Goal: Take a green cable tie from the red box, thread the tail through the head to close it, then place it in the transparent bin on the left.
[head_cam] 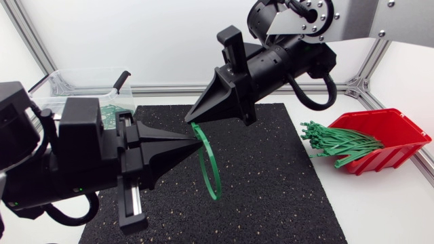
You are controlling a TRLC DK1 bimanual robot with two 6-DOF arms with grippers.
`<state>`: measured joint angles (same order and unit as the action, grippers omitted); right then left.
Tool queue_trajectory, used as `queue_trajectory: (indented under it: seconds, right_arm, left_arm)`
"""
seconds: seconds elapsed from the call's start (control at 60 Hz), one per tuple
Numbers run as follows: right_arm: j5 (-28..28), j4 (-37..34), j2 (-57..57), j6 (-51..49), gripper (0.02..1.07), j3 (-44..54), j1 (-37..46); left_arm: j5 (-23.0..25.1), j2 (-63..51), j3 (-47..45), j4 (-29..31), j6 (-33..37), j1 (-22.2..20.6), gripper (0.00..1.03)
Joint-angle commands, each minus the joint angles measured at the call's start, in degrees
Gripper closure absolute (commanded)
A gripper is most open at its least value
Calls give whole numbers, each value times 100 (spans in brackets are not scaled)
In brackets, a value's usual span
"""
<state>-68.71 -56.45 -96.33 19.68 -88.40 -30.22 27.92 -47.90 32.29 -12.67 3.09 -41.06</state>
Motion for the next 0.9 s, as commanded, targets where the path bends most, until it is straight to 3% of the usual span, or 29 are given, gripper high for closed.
queue_trajectory:
  seconds: [0.0,0.05,0.083,0.183,0.267,0.333,0.383,0.483,0.65,0.883]
  right_arm:
    - [191,178,9,44,101,77,-28]
    - [200,169,150,36,101,104,-98]
    - [200,143,247,36,94,113,-125]
    - [200,-130,458,-140,55,51,-186]
    - [209,-402,502,-474,43,-11,-134]
    - [340,-429,528,-659,17,25,-11]
    - [604,-429,537,-764,6,33,77]
    - [1272,-288,598,-931,6,139,297]
    - [3056,450,985,-1098,6,701,332]
    - [4955,608,1381,-1379,6,1220,385]
  left_arm:
    - [284,123,190,27,139,-262,100]
    - [214,114,190,98,148,-254,100]
    - [205,114,190,150,157,-201,100]
    - [205,114,269,353,148,186,100]
    - [222,114,374,599,157,467,100]
    - [275,114,488,915,148,678,100]
    - [310,132,532,1108,148,792,100]
    - [310,167,664,1548,157,1100,100]
    - [284,-62,1042,2383,271,1504,100]
    - [-305,-440,1596,3156,693,2401,100]
